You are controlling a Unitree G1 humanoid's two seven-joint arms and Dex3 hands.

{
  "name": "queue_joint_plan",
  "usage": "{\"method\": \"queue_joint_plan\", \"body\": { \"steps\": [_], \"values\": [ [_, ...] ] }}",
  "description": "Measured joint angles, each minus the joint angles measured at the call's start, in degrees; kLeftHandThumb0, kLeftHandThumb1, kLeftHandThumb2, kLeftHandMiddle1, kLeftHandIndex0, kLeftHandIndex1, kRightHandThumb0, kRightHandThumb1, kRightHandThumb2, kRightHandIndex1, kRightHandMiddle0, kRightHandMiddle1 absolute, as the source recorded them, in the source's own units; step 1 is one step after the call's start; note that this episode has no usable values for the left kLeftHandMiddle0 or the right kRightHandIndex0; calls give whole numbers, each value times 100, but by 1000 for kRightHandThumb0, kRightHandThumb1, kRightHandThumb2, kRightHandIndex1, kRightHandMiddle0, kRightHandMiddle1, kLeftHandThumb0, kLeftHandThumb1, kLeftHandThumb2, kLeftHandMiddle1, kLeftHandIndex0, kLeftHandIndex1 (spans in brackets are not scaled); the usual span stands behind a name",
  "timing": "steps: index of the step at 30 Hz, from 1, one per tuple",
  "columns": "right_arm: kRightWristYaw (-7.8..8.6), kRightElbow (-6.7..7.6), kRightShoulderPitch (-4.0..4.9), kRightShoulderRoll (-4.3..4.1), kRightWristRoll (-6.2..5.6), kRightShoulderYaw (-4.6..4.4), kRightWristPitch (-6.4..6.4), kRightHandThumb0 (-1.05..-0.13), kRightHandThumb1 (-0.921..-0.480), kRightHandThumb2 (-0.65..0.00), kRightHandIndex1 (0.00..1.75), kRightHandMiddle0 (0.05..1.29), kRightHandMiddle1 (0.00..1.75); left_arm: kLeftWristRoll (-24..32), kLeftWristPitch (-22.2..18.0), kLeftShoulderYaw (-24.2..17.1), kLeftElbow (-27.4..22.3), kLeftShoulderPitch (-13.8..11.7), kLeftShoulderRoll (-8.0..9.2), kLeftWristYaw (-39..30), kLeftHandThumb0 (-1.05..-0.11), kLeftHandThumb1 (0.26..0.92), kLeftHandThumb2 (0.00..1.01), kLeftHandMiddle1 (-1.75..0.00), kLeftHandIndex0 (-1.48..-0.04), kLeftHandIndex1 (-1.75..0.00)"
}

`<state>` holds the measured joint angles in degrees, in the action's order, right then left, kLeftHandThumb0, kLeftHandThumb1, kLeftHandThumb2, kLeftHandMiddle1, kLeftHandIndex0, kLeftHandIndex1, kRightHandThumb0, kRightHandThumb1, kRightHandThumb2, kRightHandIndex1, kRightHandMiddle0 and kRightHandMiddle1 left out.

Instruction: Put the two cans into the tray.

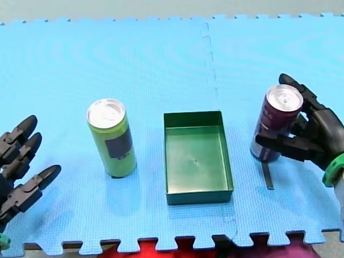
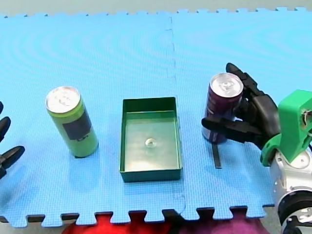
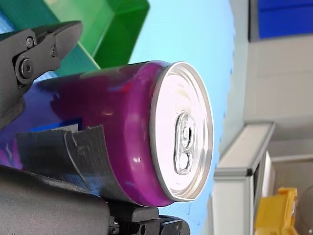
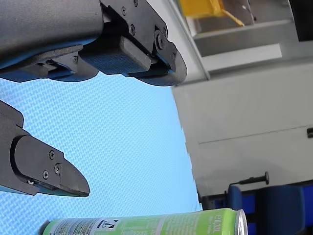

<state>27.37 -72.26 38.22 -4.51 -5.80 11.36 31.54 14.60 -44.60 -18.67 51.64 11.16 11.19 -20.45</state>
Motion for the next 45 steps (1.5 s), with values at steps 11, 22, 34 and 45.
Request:
{"method": "queue_joint_plan", "body": {
  "steps": [11,22,34,45],
  "values": [
    [-486,75,-110,330,-76,98,419,-562,-680,-2,1746,508,1746,-12,74,15,-32,4,0,73,-1048,828,3,-2,-485,-2],
    [-170,11,-46,358,-308,354,326,-454,-686,-2,1746,518,1746,-4,103,9,-5,65,2,102,-1048,829,2,-1,-486,-1],
    [-626,13,-26,346,-143,326,348,-366,-697,-5,1746,518,1746,4,102,4,-36,100,6,103,-1048,830,1,-1,-492,-3],
    [-1190,35,-27,340,115,170,434,-235,-769,-26,1746,509,1746,5,103,4,-44,101,4,94,-1048,826,0,-1,-497,-4]
  ]
}}
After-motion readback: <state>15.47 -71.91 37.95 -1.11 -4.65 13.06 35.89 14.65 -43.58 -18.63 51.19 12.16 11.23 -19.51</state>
